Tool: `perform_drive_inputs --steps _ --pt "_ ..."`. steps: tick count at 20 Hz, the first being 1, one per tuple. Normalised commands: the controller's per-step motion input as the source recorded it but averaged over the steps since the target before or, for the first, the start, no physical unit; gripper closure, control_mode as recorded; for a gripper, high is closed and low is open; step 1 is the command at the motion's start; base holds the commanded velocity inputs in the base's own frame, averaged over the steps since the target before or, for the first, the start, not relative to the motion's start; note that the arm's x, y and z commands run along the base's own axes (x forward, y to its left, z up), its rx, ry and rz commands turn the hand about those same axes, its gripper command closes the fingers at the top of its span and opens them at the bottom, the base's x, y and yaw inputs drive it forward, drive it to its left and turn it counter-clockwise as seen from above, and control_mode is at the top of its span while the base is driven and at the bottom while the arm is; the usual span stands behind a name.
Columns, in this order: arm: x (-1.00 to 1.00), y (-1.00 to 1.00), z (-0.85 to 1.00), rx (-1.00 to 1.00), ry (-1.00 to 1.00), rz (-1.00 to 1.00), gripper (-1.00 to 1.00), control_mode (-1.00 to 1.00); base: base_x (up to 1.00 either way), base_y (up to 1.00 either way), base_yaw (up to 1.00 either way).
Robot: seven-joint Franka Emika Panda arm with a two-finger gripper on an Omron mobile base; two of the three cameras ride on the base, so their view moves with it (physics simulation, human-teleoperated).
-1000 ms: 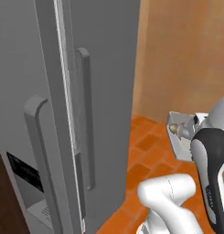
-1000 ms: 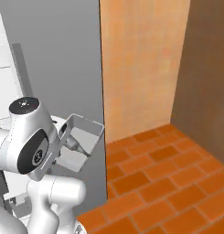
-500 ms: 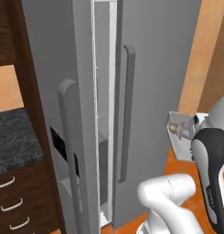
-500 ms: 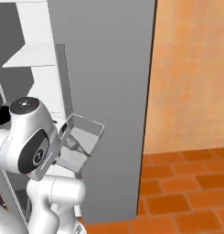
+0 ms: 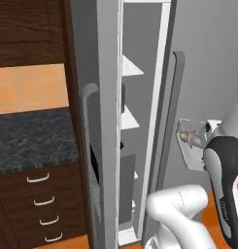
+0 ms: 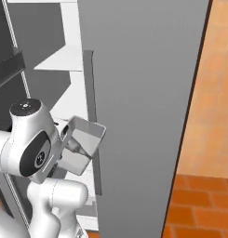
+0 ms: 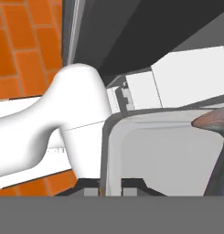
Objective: Take the meat container that has the fish and place it on the second highest rack of the freezer. Then take the vegetable container that has the lemon and garlic and place it on the highest rack of the freezer.
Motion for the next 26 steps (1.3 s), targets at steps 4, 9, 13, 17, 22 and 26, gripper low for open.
perform_drive_inputs --steps 4,9,13,17,22,26 --pt "0.0 0.0 0.0 0.0 0.0 0.0 1.0 1.0 0.38 -0.11 0.35" --pt "0.0 0.0 0.0 0.0 0.0 0.0 1.0 1.0 0.28 -0.18 0.27" --pt "0.0 0.0 0.0 0.0 0.0 0.0 1.0 1.0 0.44 -0.33 0.13" --pt "0.0 0.0 0.0 0.0 0.0 0.0 1.0 1.0 0.56 -0.26 0.04" --pt "0.0 0.0 0.0 0.0 0.0 0.0 1.0 1.0 0.67 -0.02 0.02" --pt "0.0 0.0 0.02 -0.01 -0.1 0.01 1.0 -1.0 0.32 0.0 0.01"
